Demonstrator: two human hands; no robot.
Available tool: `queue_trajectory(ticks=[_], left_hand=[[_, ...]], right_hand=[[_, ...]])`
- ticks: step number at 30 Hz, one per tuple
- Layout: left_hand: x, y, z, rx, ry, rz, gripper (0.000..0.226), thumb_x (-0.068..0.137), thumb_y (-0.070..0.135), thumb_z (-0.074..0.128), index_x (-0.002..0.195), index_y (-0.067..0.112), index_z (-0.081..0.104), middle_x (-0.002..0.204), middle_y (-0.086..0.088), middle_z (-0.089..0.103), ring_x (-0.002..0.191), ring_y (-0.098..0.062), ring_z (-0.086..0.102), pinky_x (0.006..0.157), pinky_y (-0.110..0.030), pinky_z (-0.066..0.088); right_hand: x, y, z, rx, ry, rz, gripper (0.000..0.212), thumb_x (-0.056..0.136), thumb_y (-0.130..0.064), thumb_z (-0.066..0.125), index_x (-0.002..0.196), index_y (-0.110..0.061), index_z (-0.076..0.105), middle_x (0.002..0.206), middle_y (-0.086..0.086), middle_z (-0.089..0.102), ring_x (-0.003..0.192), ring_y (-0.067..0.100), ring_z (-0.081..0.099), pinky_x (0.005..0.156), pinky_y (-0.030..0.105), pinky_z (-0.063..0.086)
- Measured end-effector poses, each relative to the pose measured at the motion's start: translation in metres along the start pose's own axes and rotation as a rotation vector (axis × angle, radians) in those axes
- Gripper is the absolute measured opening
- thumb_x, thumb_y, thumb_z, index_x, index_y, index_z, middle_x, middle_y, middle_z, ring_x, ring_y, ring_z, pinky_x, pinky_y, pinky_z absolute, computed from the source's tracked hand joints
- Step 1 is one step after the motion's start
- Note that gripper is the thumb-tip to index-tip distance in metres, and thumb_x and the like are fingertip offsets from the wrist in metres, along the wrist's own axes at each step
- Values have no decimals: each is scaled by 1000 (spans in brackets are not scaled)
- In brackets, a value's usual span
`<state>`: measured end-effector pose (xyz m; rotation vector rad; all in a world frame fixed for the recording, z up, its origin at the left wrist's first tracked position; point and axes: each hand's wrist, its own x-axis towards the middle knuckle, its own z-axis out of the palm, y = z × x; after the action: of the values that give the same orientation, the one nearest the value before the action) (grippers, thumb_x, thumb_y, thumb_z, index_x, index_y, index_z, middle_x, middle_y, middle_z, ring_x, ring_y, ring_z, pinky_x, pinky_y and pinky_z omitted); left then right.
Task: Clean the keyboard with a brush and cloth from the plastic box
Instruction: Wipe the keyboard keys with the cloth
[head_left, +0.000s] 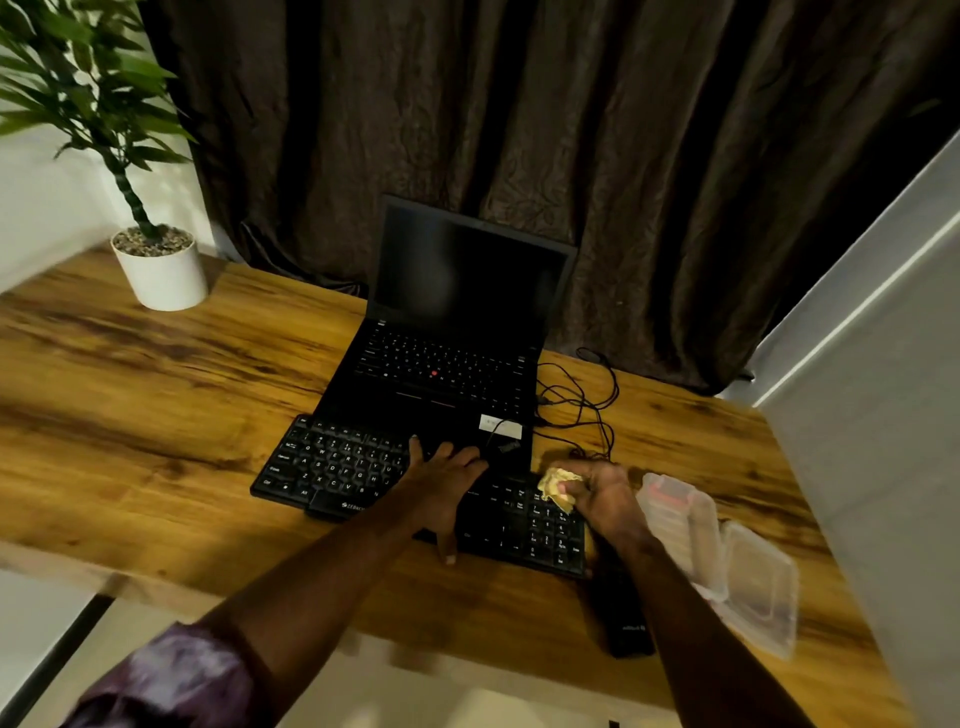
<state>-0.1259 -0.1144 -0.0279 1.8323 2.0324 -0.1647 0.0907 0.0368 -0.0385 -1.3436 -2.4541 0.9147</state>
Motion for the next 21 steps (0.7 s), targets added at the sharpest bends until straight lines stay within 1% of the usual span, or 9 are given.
queue_trajectory(ticks=[3, 6, 9, 13, 14, 16, 17, 19, 21], left_hand=[[-1, 0, -1, 2, -2, -1, 142, 48, 50, 93, 158, 22, 7, 164, 0, 5, 148, -30, 8, 109, -77, -1], [-1, 0, -1, 8, -2, -3, 142, 47, 50, 93, 158, 22, 8, 164, 0, 5, 148, -30, 8, 109, -77, 0], [-1, 0, 0, 7, -5, -6, 141, 48, 49, 93, 158, 22, 8, 164, 1, 4, 148, -29, 7, 109, -77, -1], [-2, 0, 0, 16, -7, -7, 141, 49, 50, 93, 158, 23, 7, 164, 1, 4, 148, -29, 7, 108, -77, 0], [-1, 0, 0, 15, -10, -7, 141, 50, 50, 93, 158, 23, 7, 164, 1, 3, 148, -29, 7, 108, -77, 0], [-2, 1, -1, 12, -16, -9, 140, 51, 49, 93, 158, 23, 6, 164, 1, 3, 149, -29, 6, 108, -77, 0], [-3, 1, -2, 10, -16, -11, 140, 51, 49, 93, 158, 23, 6, 164, 1, 3, 149, -29, 6, 108, -77, 0], [-3, 1, -2, 8, -14, -13, 140, 52, 48, 93, 158, 23, 6, 164, 1, 2, 149, -29, 6, 108, -77, -1], [-3, 1, -2, 11, -11, -11, 139, 52, 48, 92, 158, 23, 6, 164, 1, 2, 149, -29, 5, 107, -76, -2]], right_hand=[[-4, 11, -7, -5, 44, -24, 32, 90, -6, 70, 117, -24, 74, 112, 4, 75, 99, 18, 69, 95, 34, 56], [-2, 5, -3, -6, 43, -17, 32, 90, -6, 70, 118, -22, 73, 114, 2, 73, 98, 17, 68, 96, 31, 55], [-1, -12, 7, 32, 2, -14, 30, 91, -7, 69, 119, -18, 72, 111, -4, 70, 84, 7, 66, 76, 13, 55], [-1, -13, 10, 15, -31, -95, 31, 91, -10, 71, 120, -21, 72, 115, 0, 72, 76, -3, 60, 66, 6, 46], [-2, -10, 6, 15, -33, -88, 31, 91, -9, 71, 119, -22, 73, 115, -1, 73, 77, -3, 61, 69, 8, 49], [-5, 1, -5, 38, -23, -66, 32, 89, -5, 70, 116, -22, 74, 116, -2, 73, 93, 6, 68, 88, 24, 56], [-8, 7, -10, 42, -9, -71, 32, 89, -4, 71, 115, -21, 74, 115, -2, 74, 100, 9, 68, 95, 31, 56], [-12, 17, -18, 44, 23, -87, 32, 86, -1, 72, 112, -19, 76, 112, -2, 75, 104, 11, 69, 100, 37, 54], [-15, 19, -17, 49, 52, -93, 32, 85, -1, 73, 109, -23, 77, 110, -1, 76, 102, 11, 70, 97, 37, 55]])
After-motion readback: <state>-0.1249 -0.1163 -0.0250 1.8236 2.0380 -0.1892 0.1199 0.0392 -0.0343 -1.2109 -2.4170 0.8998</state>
